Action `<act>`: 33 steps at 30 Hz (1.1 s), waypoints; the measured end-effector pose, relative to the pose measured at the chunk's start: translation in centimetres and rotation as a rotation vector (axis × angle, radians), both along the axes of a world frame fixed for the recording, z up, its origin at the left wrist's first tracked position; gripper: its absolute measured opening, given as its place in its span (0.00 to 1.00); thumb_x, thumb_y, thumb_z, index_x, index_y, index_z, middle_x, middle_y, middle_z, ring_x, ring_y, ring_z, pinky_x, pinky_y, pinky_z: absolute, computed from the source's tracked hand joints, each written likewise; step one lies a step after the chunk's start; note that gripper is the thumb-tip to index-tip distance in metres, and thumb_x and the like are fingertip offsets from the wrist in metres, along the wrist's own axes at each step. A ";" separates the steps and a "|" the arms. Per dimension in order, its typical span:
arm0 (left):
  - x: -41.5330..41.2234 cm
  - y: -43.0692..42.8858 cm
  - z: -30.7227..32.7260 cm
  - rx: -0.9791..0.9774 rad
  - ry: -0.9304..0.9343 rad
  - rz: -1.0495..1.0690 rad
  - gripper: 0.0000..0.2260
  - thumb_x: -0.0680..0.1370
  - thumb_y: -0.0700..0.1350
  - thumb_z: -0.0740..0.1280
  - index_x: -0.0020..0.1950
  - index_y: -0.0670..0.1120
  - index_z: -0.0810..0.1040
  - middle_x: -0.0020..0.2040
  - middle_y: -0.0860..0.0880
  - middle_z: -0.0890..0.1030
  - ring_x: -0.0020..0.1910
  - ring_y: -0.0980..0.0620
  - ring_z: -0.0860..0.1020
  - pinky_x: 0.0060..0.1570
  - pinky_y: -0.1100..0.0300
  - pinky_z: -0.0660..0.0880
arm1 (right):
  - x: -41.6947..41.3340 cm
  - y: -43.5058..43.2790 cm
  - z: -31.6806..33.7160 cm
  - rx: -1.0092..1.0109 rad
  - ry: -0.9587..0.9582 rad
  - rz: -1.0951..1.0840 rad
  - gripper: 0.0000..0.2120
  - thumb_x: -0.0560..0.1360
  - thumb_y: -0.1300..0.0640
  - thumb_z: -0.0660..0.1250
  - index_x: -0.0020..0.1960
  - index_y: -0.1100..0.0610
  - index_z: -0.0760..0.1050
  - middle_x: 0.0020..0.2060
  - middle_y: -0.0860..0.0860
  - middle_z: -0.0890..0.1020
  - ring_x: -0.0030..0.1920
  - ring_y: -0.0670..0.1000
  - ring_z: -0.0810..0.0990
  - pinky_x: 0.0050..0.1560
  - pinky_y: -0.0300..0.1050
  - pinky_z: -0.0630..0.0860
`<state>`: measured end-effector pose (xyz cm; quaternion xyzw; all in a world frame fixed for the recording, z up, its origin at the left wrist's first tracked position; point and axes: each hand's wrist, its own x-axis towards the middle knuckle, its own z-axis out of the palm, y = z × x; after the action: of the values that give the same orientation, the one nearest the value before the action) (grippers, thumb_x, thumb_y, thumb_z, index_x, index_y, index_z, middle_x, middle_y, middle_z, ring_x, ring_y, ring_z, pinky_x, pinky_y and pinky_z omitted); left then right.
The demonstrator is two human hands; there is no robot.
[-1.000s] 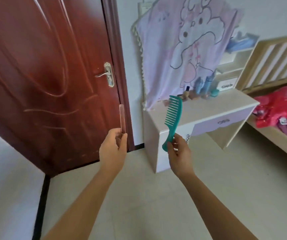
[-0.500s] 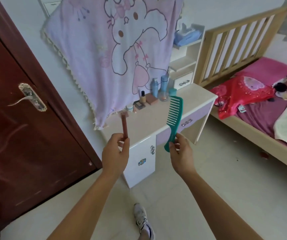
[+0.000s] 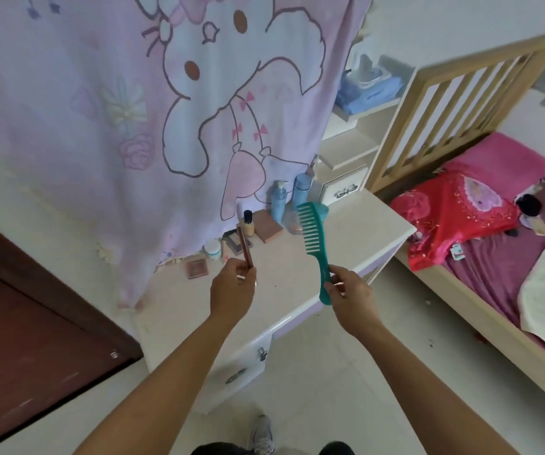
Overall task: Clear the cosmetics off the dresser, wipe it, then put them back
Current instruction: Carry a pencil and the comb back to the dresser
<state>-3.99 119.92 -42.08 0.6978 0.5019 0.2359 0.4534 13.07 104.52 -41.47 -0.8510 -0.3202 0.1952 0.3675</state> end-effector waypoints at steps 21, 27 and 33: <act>11.5 13.3 -14.2 -0.393 0.493 0.234 0.07 0.81 0.50 0.61 0.55 0.49 0.75 0.46 0.47 0.83 0.45 0.46 0.81 0.45 0.53 0.78 | 17.2 24.7 -14.1 -0.405 0.409 0.359 0.15 0.80 0.61 0.64 0.65 0.54 0.77 0.49 0.50 0.79 0.49 0.52 0.80 0.46 0.38 0.81; 15.1 16.2 -16.1 -0.407 0.523 0.439 0.09 0.81 0.51 0.61 0.56 0.48 0.74 0.47 0.45 0.83 0.47 0.43 0.81 0.47 0.48 0.80 | 18.6 27.1 -16.8 -0.399 0.711 0.279 0.23 0.75 0.65 0.69 0.68 0.53 0.72 0.55 0.51 0.80 0.56 0.55 0.81 0.58 0.54 0.80; 16.6 16.6 -16.6 -0.505 0.477 0.544 0.12 0.80 0.53 0.61 0.56 0.47 0.70 0.48 0.44 0.83 0.49 0.41 0.81 0.49 0.47 0.79 | 19.7 27.5 -17.3 -0.438 0.846 0.196 0.21 0.76 0.64 0.68 0.68 0.57 0.72 0.57 0.55 0.79 0.57 0.55 0.80 0.61 0.54 0.78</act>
<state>12.59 136.52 -58.67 0.4427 0.7997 0.0491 0.4026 32.79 132.04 -58.75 -0.7201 -0.1728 0.6206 0.2577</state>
